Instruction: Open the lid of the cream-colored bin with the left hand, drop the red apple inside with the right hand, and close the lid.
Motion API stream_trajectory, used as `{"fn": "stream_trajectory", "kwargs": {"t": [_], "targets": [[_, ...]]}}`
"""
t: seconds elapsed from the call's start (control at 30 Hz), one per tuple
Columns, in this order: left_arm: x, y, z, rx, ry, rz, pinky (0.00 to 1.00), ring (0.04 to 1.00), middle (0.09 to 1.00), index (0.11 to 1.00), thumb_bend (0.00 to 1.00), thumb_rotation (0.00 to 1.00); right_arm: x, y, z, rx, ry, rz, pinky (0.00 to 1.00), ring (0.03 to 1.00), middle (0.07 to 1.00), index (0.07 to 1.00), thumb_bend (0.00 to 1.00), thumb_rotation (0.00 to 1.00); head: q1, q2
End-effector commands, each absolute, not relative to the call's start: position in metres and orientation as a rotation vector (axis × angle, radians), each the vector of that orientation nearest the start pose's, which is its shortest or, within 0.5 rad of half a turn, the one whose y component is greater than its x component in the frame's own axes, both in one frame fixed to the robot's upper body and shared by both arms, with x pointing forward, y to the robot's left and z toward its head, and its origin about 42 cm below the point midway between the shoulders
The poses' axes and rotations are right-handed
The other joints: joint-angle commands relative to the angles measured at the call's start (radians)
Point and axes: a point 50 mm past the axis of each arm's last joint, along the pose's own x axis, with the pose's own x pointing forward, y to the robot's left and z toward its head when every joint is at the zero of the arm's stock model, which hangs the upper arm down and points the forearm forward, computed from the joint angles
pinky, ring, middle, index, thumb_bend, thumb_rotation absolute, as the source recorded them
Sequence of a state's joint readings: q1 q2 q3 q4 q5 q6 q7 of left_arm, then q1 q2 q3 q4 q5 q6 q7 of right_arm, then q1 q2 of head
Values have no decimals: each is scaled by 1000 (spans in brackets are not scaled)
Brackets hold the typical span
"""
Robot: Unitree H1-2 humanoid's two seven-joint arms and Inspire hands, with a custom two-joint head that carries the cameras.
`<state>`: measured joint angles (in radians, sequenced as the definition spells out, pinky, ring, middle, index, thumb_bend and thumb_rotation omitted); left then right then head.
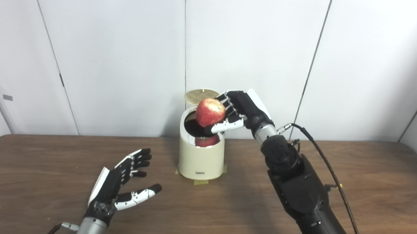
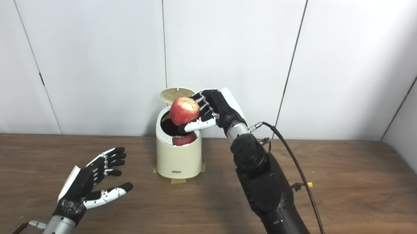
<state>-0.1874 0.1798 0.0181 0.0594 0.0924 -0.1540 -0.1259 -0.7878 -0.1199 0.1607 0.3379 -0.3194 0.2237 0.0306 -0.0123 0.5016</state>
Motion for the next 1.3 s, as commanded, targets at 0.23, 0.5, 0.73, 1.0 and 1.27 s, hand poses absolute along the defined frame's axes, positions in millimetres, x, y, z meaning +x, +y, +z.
{"fn": "stream_trajectory", "kwargs": {"t": [0.23,0.5,0.73,1.0,1.27], "targets": [[349,255,174,297,-343,-144,726,820,838,867,722,173,493,-142,318,-553,-371,164,504,595,604,679,908,199,-3,4],[348,255,175,288,-343,-148,724,819,836,866,710,153,493,-143,317,-563,-371,173,486,584,611,675,912,200,-4,7],[347,255,175,293,-343,-146,727,820,836,864,710,147,492,-143,316,-559,-369,184,467,568,600,669,906,179,-4,8],[348,256,174,290,-345,-148,719,816,834,866,708,142,491,-144,315,-554,-368,186,466,567,599,662,902,164,-4,9],[347,254,175,295,-343,-147,728,817,837,869,710,159,475,-160,324,-446,-426,140,493,567,597,639,841,183,0,9]]}}
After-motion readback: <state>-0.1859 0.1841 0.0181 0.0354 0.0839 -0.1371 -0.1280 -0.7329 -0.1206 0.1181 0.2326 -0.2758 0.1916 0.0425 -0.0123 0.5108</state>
